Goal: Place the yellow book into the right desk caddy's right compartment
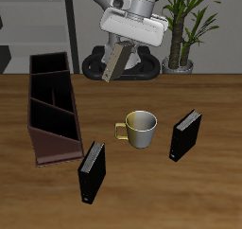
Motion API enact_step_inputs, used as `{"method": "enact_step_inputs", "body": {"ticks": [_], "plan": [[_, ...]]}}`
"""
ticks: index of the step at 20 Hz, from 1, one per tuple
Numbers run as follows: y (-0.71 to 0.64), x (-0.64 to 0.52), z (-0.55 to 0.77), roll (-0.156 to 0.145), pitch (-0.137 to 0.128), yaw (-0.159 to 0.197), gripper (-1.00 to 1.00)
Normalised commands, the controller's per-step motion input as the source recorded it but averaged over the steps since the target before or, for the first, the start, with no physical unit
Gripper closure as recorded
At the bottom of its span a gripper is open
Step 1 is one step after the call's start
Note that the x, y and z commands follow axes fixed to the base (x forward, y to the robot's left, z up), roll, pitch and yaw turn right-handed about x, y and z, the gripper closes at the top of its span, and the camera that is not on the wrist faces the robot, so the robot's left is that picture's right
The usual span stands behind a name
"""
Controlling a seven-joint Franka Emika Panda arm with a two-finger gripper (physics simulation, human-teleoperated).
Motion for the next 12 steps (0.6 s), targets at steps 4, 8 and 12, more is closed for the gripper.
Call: {"method": "enact_step_inputs", "body": {"ticks": [4, 8, 12], "plan": [[-0.74, -0.34, 0.42, -0.040, -0.020, -0.113, 1.00], [-0.80, -0.28, 0.37, -0.163, -0.053, -0.109, 1.00], [-0.48, -0.29, 0.25, -0.101, -0.038, -0.081, 1.00]]}}
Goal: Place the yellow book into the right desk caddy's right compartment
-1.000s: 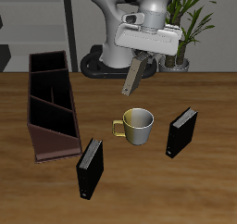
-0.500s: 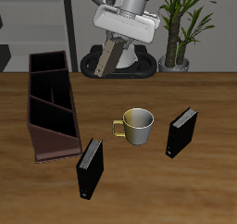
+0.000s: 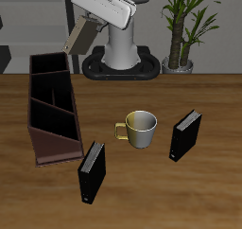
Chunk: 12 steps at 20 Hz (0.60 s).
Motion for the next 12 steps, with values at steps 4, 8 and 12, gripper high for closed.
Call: {"method": "enact_step_inputs", "body": {"ticks": [4, 8, 12], "plan": [[-0.32, -0.33, 0.08, -0.071, -0.016, -0.042, 1.00], [-0.19, -0.25, -0.02, -0.035, 0.038, -0.035, 1.00], [-0.30, -0.46, 0.03, -0.106, -0.031, 0.014, 1.00]]}}
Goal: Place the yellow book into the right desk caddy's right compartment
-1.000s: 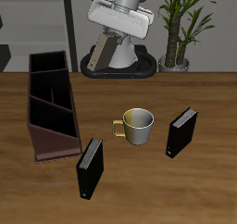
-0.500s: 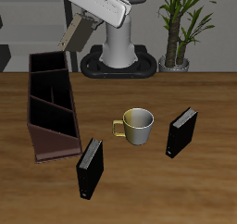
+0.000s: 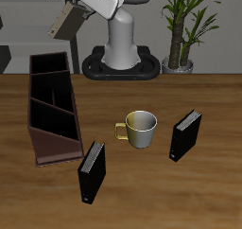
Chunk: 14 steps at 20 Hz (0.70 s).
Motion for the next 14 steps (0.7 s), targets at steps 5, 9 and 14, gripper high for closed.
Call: {"method": "enact_step_inputs", "body": {"ticks": [5, 9, 14], "plan": [[-0.33, -0.42, -0.09, -0.069, -0.007, 0.003, 1.00], [-0.36, -0.40, -0.04, -0.070, -0.030, 0.001, 1.00], [-0.25, -0.19, -0.16, -0.056, 0.028, -0.005, 1.00]]}}
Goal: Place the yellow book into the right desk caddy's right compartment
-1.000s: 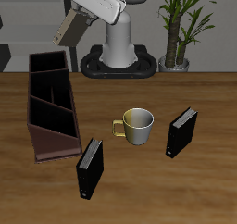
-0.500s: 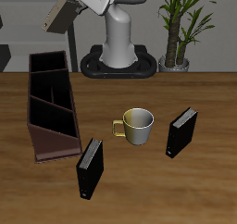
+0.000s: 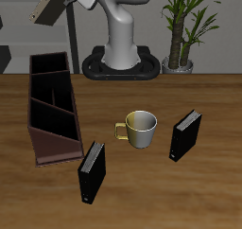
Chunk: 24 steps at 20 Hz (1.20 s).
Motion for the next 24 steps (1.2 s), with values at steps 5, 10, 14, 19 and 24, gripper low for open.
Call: {"method": "enact_step_inputs", "body": {"ticks": [5, 10, 14, 19, 24], "plan": [[0.00, -0.23, -0.29, 0.010, 0.011, 0.073, 1.00], [0.08, -0.27, -0.34, 0.027, 0.008, 0.137, 1.00], [0.14, -0.21, -0.31, 0.060, 0.002, 0.167, 1.00], [-0.06, 0.01, -0.16, 0.009, 0.017, 0.078, 1.00], [-0.18, 0.04, -0.07, -0.042, 0.017, 0.039, 1.00]]}}
